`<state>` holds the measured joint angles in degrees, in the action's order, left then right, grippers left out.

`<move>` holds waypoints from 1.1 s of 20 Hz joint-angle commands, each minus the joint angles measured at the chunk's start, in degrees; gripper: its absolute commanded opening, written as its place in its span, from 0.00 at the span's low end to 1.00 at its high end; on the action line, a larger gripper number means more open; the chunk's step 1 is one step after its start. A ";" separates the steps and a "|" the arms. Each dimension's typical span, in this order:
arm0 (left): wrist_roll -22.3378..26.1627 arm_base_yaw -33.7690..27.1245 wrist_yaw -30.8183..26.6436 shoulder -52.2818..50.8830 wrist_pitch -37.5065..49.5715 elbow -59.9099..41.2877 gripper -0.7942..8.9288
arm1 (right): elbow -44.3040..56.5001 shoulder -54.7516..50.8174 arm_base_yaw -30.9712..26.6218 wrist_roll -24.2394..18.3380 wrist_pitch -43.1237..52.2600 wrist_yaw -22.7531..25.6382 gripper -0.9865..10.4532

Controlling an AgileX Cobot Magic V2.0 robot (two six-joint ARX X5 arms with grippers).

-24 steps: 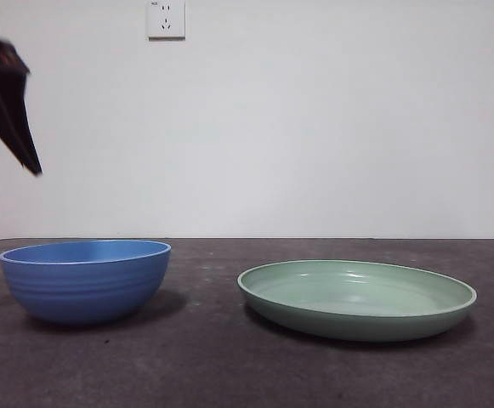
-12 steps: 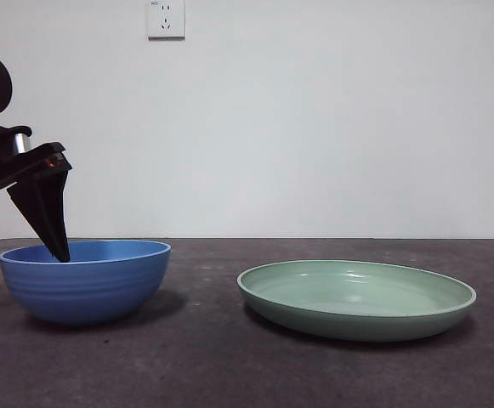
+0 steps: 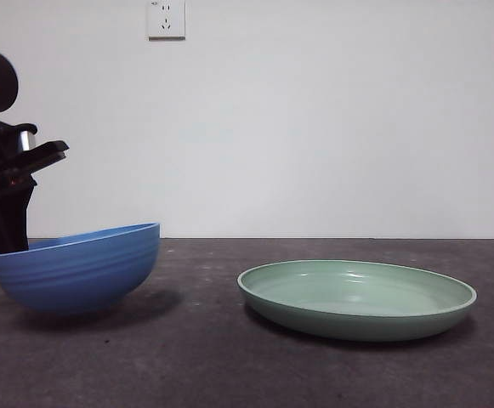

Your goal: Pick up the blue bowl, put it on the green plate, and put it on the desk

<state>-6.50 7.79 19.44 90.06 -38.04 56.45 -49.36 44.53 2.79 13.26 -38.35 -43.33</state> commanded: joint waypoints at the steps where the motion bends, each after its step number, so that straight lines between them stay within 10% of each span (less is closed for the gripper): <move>1: 1.03 2.43 -4.15 0.72 -3.32 6.12 0.10 | -1.01 0.15 0.09 -0.48 0.11 -0.15 0.58; 22: -1.03 33.35 -9.40 29.22 -15.15 48.85 0.10 | -1.81 -11.17 0.09 -6.32 -15.32 10.67 0.58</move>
<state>-8.40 40.66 10.31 118.37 -53.60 103.18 -49.89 33.04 2.79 7.66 -53.93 -32.77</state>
